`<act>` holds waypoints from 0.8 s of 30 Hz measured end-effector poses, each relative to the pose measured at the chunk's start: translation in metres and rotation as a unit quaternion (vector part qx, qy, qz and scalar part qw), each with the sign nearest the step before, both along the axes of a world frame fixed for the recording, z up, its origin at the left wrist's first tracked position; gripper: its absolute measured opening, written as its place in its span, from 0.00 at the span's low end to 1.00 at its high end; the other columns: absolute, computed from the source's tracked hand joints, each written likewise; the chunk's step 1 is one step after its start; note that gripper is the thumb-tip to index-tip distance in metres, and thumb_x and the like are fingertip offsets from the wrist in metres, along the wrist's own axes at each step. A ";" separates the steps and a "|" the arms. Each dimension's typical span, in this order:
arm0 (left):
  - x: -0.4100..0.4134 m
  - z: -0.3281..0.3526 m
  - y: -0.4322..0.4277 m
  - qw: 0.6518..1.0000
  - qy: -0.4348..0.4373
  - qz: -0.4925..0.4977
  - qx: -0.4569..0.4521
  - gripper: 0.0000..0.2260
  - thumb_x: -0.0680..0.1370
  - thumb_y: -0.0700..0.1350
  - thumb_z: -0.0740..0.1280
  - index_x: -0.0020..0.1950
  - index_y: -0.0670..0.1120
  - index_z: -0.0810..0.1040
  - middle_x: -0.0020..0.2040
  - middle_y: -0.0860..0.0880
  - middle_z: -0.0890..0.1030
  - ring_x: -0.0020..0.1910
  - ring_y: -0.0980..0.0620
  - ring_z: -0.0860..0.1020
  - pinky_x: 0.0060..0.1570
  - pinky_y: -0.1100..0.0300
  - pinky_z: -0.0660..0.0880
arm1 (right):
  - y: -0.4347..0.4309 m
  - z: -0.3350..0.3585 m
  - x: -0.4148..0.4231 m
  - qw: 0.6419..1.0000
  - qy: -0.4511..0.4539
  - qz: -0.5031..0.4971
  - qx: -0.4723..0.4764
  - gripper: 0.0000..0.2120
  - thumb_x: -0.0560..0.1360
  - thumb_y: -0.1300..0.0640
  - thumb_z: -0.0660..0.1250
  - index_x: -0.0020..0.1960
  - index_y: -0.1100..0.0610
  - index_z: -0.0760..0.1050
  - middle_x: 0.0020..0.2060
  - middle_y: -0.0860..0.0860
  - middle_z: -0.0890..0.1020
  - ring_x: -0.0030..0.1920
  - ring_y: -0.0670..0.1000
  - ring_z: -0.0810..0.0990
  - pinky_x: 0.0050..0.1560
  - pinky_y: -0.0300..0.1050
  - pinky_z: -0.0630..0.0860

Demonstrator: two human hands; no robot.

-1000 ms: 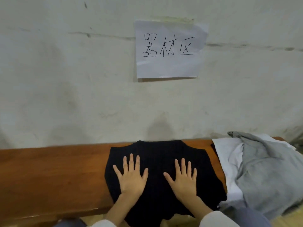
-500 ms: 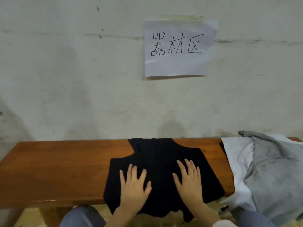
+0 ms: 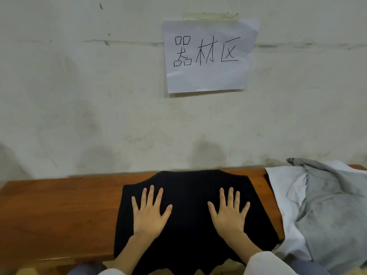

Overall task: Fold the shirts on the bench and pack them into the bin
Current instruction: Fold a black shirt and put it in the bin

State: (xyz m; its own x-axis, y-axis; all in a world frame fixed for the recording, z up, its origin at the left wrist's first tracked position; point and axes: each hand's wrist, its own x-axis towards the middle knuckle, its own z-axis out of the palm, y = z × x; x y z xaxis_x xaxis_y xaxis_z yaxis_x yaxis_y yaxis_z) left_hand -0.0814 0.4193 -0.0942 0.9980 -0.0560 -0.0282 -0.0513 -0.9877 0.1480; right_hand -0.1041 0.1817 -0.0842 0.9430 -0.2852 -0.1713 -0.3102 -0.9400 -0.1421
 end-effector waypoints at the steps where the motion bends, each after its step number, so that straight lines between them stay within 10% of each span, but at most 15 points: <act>1: -0.003 0.001 0.001 1.000 0.002 0.004 0.001 0.49 0.61 0.72 0.18 0.77 0.54 0.43 0.79 0.50 0.44 0.74 0.50 0.36 0.72 0.41 0.36 | 0.001 -0.001 0.001 1.000 -0.006 0.007 -0.003 0.34 0.78 0.34 0.39 0.77 0.50 0.37 0.77 0.54 0.38 0.76 0.57 0.35 0.72 0.64 0.35; 8: -0.013 0.009 0.006 0.999 0.040 0.033 -0.018 0.36 0.73 0.69 0.37 0.78 0.55 0.47 0.79 0.51 0.45 0.77 0.48 0.40 0.71 0.42 0.34 | -0.006 0.004 0.004 0.999 0.019 0.020 0.042 0.34 0.78 0.34 0.43 0.78 0.49 0.40 0.77 0.53 0.40 0.76 0.55 0.36 0.72 0.60 0.34; 11: -0.012 0.024 0.004 0.975 0.024 0.065 -0.212 0.21 0.81 0.57 0.55 0.71 0.51 0.68 0.75 0.50 0.62 0.76 0.49 0.54 0.74 0.45 0.45 | -0.016 0.011 -0.005 0.989 -0.045 0.046 0.132 0.28 0.81 0.41 0.51 0.77 0.52 0.53 0.77 0.52 0.52 0.77 0.53 0.46 0.74 0.56 0.43; 14: -0.045 0.051 -0.007 0.909 -0.008 0.045 -0.413 0.06 0.80 0.45 0.62 0.51 0.50 0.79 0.50 0.53 0.80 0.52 0.57 0.77 0.55 0.58 0.74 | -0.020 0.020 -0.039 0.958 -0.202 0.107 0.174 0.16 0.80 0.49 0.57 0.65 0.53 0.71 0.62 0.47 0.74 0.62 0.47 0.73 0.64 0.45 0.71; 16: -0.078 0.055 -0.022 0.855 0.076 0.027 -0.512 0.10 0.80 0.41 0.62 0.42 0.44 0.79 0.37 0.49 0.80 0.33 0.55 0.77 0.36 0.61 0.73 | -0.018 0.018 -0.071 0.929 -0.253 0.183 0.198 0.11 0.80 0.48 0.56 0.52 0.51 0.75 0.46 0.43 0.77 0.43 0.41 0.77 0.43 0.39 0.76; 20: -0.122 0.013 -0.039 0.793 0.195 0.066 -0.573 0.12 0.80 0.38 0.61 0.39 0.38 0.78 0.33 0.42 0.79 0.25 0.49 0.76 0.24 0.61 0.68 | -0.029 -0.014 -0.113 0.943 -0.112 0.265 0.168 0.19 0.80 0.42 0.52 0.40 0.51 0.72 0.32 0.45 0.76 0.31 0.45 0.75 0.32 0.46 0.74; 24: -0.124 -0.046 -0.011 0.739 0.229 0.236 -0.588 0.07 0.79 0.36 0.63 0.48 0.36 0.80 0.42 0.38 0.83 0.32 0.48 0.82 0.32 0.58 0.75 | -0.062 -0.047 -0.122 0.974 0.060 0.081 0.203 0.12 0.80 0.50 0.59 0.38 0.47 0.71 0.39 0.50 0.81 0.39 0.48 0.79 0.42 0.46 0.74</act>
State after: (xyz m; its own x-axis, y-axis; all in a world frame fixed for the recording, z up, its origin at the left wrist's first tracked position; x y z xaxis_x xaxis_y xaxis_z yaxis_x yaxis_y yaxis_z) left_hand -0.2058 0.4078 -0.1405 0.8151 0.0415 -0.5779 0.5794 -0.0534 0.8133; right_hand -0.2259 0.1192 -0.1313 0.9362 -0.0207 -0.3509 -0.2002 -0.8520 -0.4838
